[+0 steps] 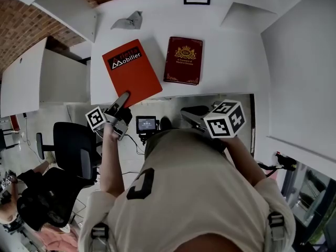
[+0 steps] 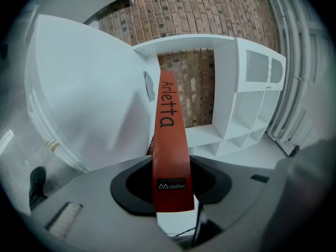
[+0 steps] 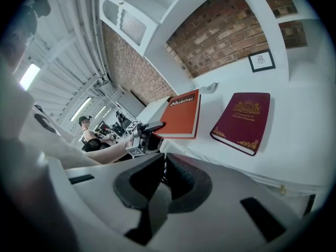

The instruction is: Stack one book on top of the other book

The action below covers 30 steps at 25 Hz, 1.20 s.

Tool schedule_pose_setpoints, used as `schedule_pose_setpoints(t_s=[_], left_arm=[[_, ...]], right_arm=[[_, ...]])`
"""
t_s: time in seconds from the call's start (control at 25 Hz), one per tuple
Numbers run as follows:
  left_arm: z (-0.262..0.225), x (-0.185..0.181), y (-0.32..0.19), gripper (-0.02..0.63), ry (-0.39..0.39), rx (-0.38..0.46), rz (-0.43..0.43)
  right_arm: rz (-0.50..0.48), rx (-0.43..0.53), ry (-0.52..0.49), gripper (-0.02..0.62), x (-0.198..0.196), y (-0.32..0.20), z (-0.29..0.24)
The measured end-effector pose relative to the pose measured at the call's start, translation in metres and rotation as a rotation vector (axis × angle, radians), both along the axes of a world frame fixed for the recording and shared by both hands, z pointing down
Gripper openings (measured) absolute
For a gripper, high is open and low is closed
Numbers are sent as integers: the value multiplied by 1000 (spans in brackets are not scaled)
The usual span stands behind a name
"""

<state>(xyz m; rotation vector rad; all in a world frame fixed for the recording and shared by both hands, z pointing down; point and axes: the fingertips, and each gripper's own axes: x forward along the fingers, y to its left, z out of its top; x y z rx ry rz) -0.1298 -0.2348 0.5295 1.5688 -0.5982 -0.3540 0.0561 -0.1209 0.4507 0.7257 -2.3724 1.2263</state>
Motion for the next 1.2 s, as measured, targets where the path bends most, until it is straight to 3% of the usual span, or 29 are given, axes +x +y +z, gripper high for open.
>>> schedule_pose_setpoints(t_s=[0.76,1.2], left_arm=[[13,103,-50,154,3,2,263],[19,132,-57,155,-29,-13,322]], right_arm=[[134,-35,31,11,45,-2,7],[157,-45,-2,11,68,-7,11]])
